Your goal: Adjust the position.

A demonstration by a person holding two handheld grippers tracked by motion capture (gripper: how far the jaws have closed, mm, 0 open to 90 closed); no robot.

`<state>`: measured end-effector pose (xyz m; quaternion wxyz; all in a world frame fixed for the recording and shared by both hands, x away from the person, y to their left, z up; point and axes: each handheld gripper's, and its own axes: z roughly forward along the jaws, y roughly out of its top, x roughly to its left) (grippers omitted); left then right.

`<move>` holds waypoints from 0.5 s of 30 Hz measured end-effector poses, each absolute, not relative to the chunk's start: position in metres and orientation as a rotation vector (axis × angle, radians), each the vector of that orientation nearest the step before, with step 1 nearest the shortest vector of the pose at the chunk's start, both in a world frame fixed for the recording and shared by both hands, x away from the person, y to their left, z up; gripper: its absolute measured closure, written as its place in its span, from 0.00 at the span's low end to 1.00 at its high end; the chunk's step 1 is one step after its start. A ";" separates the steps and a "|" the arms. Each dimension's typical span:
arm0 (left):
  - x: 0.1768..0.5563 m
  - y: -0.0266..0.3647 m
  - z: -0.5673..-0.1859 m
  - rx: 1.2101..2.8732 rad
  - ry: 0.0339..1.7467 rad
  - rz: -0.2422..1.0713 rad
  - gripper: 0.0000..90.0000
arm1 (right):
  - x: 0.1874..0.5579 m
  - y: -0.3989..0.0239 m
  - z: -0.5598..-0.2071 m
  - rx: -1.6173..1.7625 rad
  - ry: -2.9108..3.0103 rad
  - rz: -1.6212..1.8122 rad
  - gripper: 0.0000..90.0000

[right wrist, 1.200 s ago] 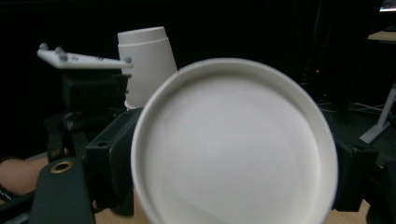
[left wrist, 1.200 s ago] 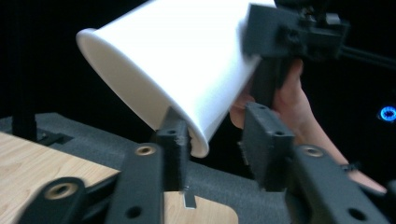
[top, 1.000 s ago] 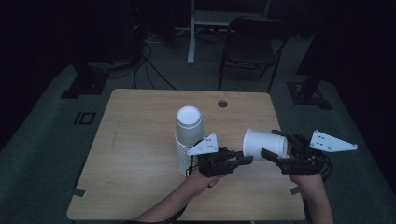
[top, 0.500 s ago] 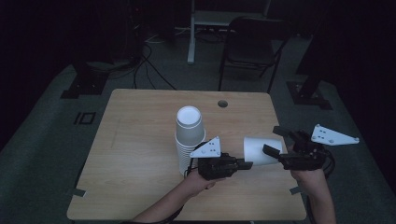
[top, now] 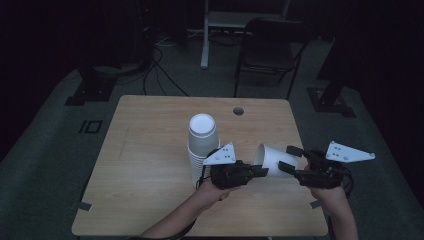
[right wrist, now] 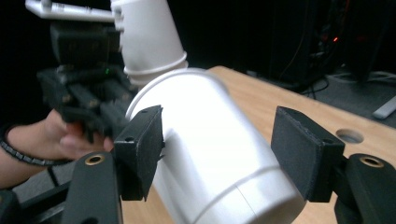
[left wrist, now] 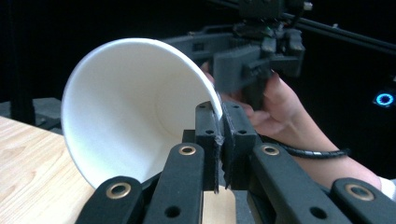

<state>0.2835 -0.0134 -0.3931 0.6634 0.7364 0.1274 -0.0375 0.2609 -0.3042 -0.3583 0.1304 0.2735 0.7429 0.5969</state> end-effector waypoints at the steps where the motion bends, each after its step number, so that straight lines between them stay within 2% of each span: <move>1: 0.283 -0.014 -0.393 1.673 0.286 -0.081 0.97 | 0.261 -0.304 -0.360 0.799 2.163 1.734 0.36; 12: 0.286 -0.018 -0.392 1.712 0.314 -0.093 0.96 | 0.260 -0.301 -0.383 0.833 2.258 1.684 0.31; 15: 0.285 -0.019 -0.393 1.724 0.313 -0.092 0.96 | 0.260 -0.298 -0.390 0.832 2.306 1.651 0.28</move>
